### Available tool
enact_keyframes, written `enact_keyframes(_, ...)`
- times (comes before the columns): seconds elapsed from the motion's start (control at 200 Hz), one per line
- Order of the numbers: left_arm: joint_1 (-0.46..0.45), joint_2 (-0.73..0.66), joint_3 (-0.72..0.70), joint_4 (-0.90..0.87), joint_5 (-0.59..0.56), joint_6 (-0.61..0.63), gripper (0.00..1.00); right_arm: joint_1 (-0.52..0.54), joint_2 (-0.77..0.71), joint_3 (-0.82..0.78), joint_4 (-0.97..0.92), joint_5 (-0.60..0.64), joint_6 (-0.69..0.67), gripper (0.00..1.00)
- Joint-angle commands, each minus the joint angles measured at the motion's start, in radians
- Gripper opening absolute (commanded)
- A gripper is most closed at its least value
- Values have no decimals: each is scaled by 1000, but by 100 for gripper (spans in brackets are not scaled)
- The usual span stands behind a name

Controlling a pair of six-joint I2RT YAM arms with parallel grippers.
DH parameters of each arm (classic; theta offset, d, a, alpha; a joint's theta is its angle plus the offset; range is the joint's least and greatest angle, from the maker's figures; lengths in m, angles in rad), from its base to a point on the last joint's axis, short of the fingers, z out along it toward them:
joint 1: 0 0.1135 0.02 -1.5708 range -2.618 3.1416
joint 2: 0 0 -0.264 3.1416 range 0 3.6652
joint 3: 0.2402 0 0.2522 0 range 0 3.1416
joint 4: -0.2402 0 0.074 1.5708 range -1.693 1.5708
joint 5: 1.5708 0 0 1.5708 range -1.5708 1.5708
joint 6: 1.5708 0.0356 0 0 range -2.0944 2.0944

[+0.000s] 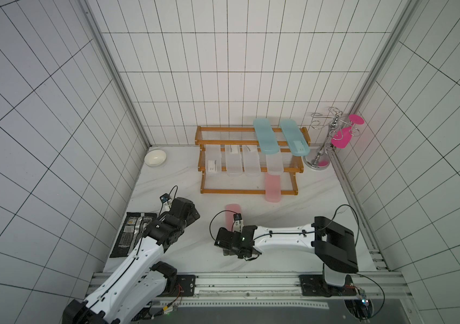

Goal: Place the pencil cases on the shelf according to color
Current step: Pick up the pencil case from the center of the board.

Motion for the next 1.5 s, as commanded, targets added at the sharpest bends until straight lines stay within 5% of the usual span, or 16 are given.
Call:
enact_keyframes(0.0,3,-13,6,1,7,11,98,-11,-73,-63,10,24,-38,100)
enact_keyframes(0.685,3,-32,3,-2,1,12,98,17,39,-6,78,-7,-105,100)
enact_keyframes(0.98,4,-40,54,-65,-53,31,98,20,46,-53,129,28,-73,84)
enact_keyframes(1.184,4,-60,41,-22,-33,15,98,63,-55,-54,32,184,-46,67)
enact_keyframes(1.494,3,4,87,21,-51,34,98,65,-235,-113,64,269,-61,61)
